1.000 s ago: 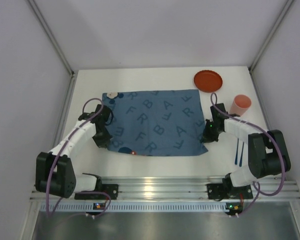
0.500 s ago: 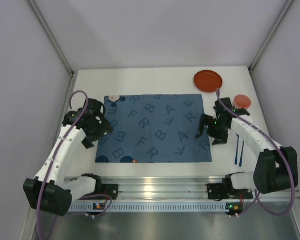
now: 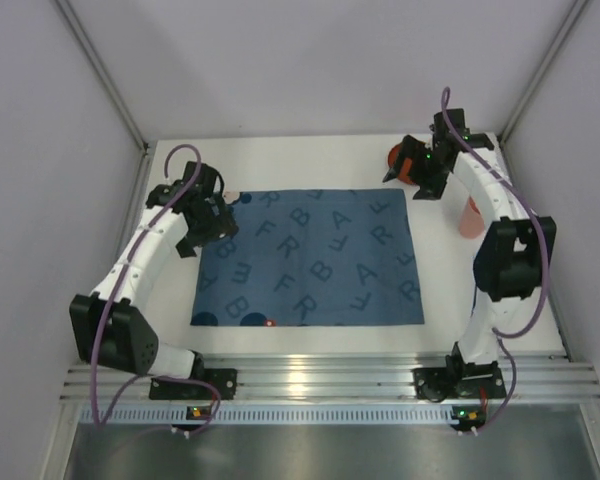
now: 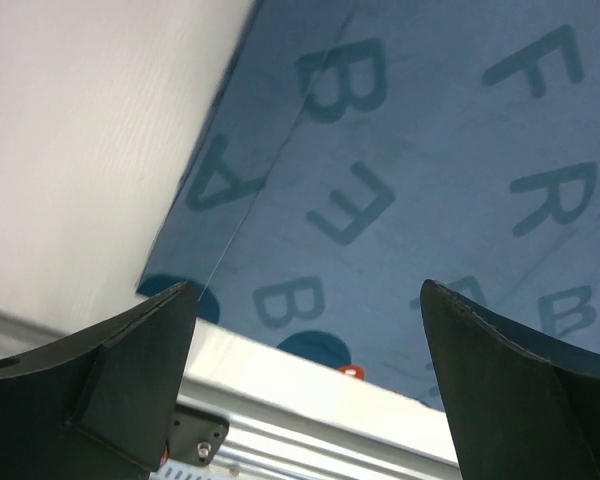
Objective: Set the dinner table for one person
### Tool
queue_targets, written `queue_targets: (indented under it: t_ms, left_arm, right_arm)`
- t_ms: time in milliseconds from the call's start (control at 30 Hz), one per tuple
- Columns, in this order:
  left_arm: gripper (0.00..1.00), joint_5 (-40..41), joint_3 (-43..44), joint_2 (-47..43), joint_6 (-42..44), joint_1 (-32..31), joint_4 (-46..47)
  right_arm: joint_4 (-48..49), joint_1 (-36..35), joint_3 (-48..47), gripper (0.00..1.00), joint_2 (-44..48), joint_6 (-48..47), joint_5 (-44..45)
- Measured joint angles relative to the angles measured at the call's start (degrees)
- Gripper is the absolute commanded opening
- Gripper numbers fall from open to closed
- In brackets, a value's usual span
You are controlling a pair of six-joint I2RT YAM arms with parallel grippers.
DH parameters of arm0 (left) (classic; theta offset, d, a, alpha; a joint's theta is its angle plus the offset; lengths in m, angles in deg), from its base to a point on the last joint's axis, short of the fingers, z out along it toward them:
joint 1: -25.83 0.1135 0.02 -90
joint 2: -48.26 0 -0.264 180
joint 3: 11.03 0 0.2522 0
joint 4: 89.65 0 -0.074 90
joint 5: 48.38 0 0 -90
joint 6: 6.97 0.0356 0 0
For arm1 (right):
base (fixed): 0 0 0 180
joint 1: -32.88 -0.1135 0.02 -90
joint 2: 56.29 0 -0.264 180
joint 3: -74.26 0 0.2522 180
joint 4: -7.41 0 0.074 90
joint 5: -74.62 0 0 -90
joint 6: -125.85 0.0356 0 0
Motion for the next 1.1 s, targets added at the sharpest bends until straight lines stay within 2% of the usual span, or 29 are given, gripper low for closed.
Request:
queue_targets:
  t_ms: [133, 233, 533, 733, 967, 1100]
  left_arm:
    - [0.98, -2.82, 4.28, 9.03, 4.26, 0.00, 5.33]
    - [0.98, -5.68, 4.76, 12.63, 6.40, 0.00, 8.33]
    - [0.98, -10.71, 5.03, 14.93, 8.11, 0.00, 13.66]
    - [0.98, -11.82, 6.38, 18.93, 7.10, 0.00, 15.04]
    - [0.96, -11.50, 12.22, 24.00, 5.95, 0.00, 14.34]
    - [0.96, -11.26, 13.29, 24.87, 5.09, 0.00, 14.23]
  right_arm:
    - [-0.92, 3.69, -9.86, 0.99, -12.11, 1.03, 1.42]
    - [-1.20, 6.43, -15.74, 0.98, -17.64, 1.90, 3.15]
    - [-1.27, 10.91, -22.29, 0.93, -24.92, 5.44, 11.56]
    - [-1.18, 11.02, -31.23, 0.90, -33.44, 6.45, 13.42]
    - [-1.25, 11.04, -38.47, 0.80, -40.63, 7.04, 15.21]
    - [-1.18, 11.04, -41.62, 0.67, -42.99, 7.19, 15.80]
